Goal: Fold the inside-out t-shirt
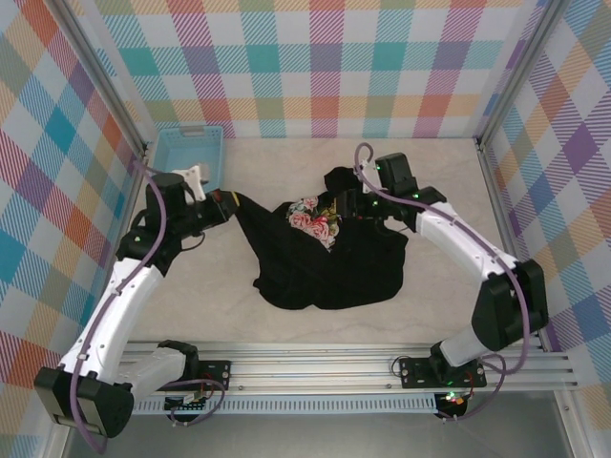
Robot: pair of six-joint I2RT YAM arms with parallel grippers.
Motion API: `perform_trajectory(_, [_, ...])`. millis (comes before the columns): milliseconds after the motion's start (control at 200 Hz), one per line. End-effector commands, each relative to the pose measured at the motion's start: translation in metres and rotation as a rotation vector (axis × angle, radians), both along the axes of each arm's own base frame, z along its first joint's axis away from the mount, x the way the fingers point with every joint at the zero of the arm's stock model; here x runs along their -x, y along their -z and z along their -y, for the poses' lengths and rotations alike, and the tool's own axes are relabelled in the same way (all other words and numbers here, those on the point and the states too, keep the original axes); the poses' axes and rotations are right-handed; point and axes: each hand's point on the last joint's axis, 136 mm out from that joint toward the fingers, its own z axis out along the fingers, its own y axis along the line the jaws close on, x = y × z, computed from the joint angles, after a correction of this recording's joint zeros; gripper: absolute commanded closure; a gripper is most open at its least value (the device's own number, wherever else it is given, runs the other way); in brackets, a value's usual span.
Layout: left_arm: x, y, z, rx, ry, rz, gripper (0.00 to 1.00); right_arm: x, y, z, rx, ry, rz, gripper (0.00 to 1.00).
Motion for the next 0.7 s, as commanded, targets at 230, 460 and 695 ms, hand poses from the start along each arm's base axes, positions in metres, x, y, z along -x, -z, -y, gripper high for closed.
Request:
perform_trajectory(230, [0.004, -0.019, -0.043, -0.052, -0.139, 0.012, 1.00, -0.009, 0.095, 0.081, 0.438, 0.216, -0.122, 0.51])
perform_trajectory(460, [0.007, -0.024, -0.047, -0.071, -0.150, 0.025, 1.00, -0.028, 0.143, 0.081, 0.555, 0.184, -0.181, 0.48])
perform_trajectory(695, [0.009, -0.029, -0.052, -0.084, -0.166, 0.033, 1.00, -0.037, 0.168, 0.098, 0.716, 0.186, -0.204, 0.73])
